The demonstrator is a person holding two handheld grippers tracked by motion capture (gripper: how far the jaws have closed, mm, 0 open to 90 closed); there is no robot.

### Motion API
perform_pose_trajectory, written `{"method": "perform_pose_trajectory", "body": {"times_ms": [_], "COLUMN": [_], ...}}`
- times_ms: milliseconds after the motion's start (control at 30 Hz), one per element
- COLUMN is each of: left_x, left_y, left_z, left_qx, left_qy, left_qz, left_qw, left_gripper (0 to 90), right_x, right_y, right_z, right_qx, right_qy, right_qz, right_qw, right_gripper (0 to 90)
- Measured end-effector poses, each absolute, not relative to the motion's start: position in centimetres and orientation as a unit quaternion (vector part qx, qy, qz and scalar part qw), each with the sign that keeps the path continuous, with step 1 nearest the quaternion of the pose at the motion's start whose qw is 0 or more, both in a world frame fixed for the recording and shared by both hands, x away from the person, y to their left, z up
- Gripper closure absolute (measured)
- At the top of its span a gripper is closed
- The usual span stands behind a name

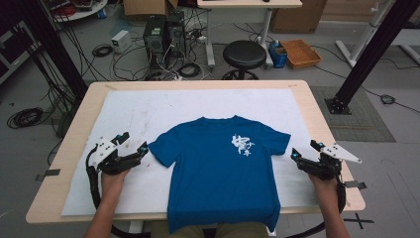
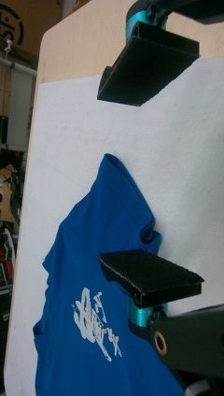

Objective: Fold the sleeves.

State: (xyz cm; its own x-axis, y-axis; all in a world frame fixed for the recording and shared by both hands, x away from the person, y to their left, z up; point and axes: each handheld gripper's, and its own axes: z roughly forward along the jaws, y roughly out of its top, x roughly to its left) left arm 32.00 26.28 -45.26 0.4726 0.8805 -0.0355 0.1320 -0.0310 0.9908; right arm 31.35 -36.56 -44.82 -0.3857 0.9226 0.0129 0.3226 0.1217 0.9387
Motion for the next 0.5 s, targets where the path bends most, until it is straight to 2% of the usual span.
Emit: {"method": "perform_pose_trajectory", "body": {"times_ms": [500], "left_x": [32.05], "left_y": [25.9], "left_z": [-45.2], "left_qx": [0.647], "left_qy": [0.399], "left_qz": [0.338], "left_qw": [0.555], "left_gripper": [20.3], "right_x": [31.45], "right_y": [-36.69], "right_z": [-44.82], "right_qx": [0.468], "right_qy": [0.674], "right_qz": [0.48], "right_qw": [0.31], "right_gripper": [18.4]}}
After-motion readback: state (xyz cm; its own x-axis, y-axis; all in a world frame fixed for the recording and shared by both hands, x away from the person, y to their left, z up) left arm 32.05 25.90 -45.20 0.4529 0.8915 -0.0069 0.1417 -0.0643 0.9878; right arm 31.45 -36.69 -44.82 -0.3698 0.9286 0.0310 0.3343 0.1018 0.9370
